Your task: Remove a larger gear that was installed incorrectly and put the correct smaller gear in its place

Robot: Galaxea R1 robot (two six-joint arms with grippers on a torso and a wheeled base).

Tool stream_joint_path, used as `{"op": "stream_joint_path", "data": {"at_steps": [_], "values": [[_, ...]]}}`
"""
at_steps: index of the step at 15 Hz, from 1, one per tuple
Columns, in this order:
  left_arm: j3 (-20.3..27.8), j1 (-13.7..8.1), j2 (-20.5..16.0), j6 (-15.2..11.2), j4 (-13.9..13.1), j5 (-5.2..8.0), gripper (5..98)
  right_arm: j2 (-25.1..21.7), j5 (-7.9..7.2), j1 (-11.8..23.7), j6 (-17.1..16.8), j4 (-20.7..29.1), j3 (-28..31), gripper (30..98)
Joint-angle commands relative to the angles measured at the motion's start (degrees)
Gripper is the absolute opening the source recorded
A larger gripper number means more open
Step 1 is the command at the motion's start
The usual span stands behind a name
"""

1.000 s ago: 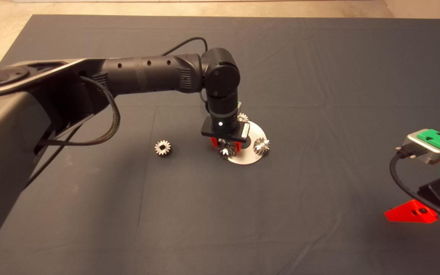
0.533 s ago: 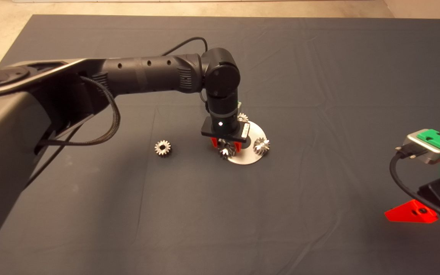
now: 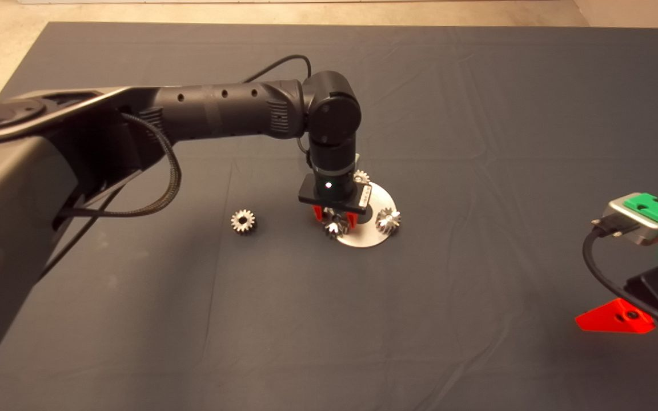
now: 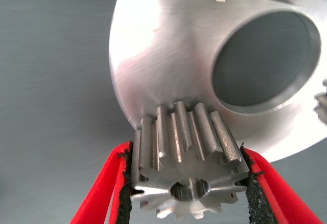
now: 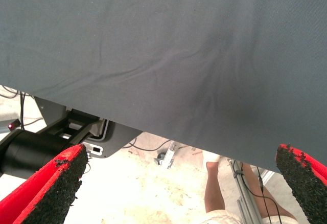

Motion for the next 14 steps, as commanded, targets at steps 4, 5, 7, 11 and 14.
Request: {"op": "stream_joint_path", "data": {"at_steps": [4, 5, 7, 11, 14], "values": [[0.19, -7.61, -0.88, 0.39, -2.69, 2.64, 43.8, -0.20, -4.99, 0.78, 0.15, 1.97, 0.11, 97.7], [0.19, -8.57, -1.15, 0.48, -4.10, 2.81, 43.8, -0.20, -4.99, 0.78, 0.15, 1.97, 0.19, 97.7], [0.67, -10.29, -2.33, 0.48, -6.86, 2.90, 43.8, -0.20, -4.99, 0.78, 0.15, 1.97, 0.11, 97.7], [10.57, -10.68, -10.93, -2.04, -9.90, 2.99, 43.8, -0.28, -4.99, 0.78, 0.15, 1.97, 0.11, 97.7], [21.93, -10.68, -20.43, -6.61, -9.90, 2.90, 43.6, -0.20, -4.99, 0.78, 0.15, 1.97, 0.11, 97.7]]}}
